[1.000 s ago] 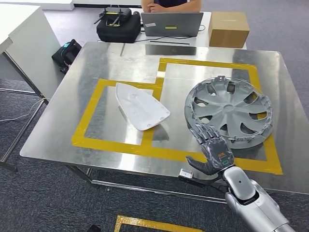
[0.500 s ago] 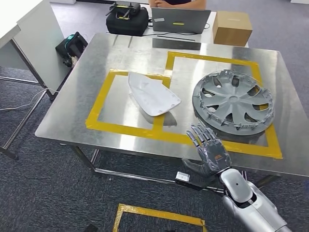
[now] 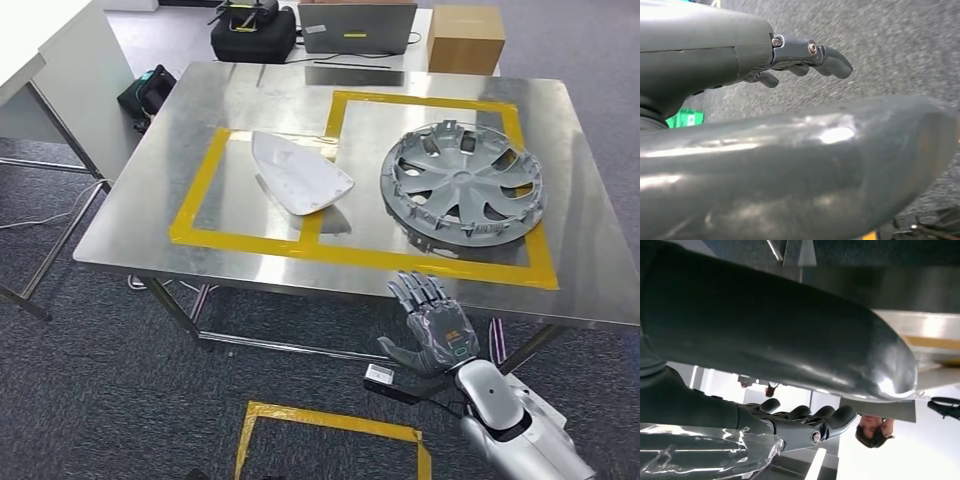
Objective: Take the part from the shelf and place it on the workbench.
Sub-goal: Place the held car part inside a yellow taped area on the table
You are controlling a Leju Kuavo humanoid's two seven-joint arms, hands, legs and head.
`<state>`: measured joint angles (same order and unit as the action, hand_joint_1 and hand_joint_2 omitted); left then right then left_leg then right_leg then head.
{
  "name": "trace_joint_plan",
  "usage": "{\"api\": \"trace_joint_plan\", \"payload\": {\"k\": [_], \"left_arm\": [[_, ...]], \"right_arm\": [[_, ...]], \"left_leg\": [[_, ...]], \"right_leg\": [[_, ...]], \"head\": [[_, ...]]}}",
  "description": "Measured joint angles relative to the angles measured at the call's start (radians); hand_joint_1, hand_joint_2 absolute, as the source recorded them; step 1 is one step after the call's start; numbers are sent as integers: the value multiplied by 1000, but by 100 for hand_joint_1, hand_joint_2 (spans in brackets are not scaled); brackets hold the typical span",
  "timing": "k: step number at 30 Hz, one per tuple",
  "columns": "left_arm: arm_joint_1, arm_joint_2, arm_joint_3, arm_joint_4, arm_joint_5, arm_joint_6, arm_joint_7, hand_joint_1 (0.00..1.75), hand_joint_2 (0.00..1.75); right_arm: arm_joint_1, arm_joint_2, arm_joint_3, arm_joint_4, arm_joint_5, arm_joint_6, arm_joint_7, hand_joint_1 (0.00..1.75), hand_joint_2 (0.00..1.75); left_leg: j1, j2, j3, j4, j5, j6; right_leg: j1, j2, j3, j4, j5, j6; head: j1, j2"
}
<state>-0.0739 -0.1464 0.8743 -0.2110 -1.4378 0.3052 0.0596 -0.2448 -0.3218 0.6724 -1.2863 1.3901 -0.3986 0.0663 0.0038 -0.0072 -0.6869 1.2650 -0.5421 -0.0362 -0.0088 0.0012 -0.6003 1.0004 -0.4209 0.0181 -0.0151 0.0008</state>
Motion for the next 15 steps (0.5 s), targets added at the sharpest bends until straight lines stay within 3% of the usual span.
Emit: {"api": "trace_joint_plan", "payload": {"k": [2,4,5,7,8,10,12,13,14,15], "left_arm": [[-1,0,0,0,-2,0,2,0,0],[-2,-1,0,0,-4,0,3,0,0],[-2,-1,0,0,-5,0,3,0,0],[-1,-2,0,0,-7,0,5,0,0],[0,-2,0,0,-7,0,6,0,0],[1,-2,0,0,-8,1,8,0,0],[1,-1,1,0,-8,2,9,0,0],[1,-2,1,0,-8,2,9,0,0],[1,-3,1,0,-9,2,9,0,0],[1,-3,1,0,-9,2,9,0,0]], "right_arm": [[11,0,0,0,-4,-1,-1,0,0],[19,0,-1,0,-7,-2,-2,0,0],[22,0,-2,0,-8,-3,-2,0,0],[28,0,-3,0,-9,-3,-2,0,0],[34,0,-2,0,-9,-4,-3,0,0],[48,0,-3,0,-10,-5,-4,0,0],[58,-1,-4,0,-12,-6,-5,0,0],[63,-1,-4,0,-13,-7,-5,0,0],[68,-1,-4,0,-14,-8,-5,0,0],[74,-2,-5,0,-15,-8,-5,0,0]], "left_leg": [[0,0,88,-114,52,6],[-3,-2,169,-243,63,16],[-5,-3,185,-277,59,21],[-7,-3,180,-296,63,33],[-6,-2,173,-299,71,41],[-4,1,159,-304,89,59],[-7,1,141,-304,106,67],[-8,2,131,-303,114,68],[-9,2,121,-302,123,68],[-9,2,109,-302,132,67]], "right_leg": [[0,0,-18,1,16,9],[2,-1,-30,1,31,19],[2,-2,-36,0,40,24],[1,-2,-45,-5,56,34],[0,-2,-53,-2,48,39],[-1,-1,-77,60,-17,47],[-1,-1,-110,192,-108,51],[0,-1,-119,249,-133,52],[0,-1,-115,279,-137,53],[0,-1,-92,272,-121,53]], "head": [[0,0],[1,0],[1,0],[1,0],[1,0],[3,0],[6,0],[6,0],[6,0],[6,0]]}}
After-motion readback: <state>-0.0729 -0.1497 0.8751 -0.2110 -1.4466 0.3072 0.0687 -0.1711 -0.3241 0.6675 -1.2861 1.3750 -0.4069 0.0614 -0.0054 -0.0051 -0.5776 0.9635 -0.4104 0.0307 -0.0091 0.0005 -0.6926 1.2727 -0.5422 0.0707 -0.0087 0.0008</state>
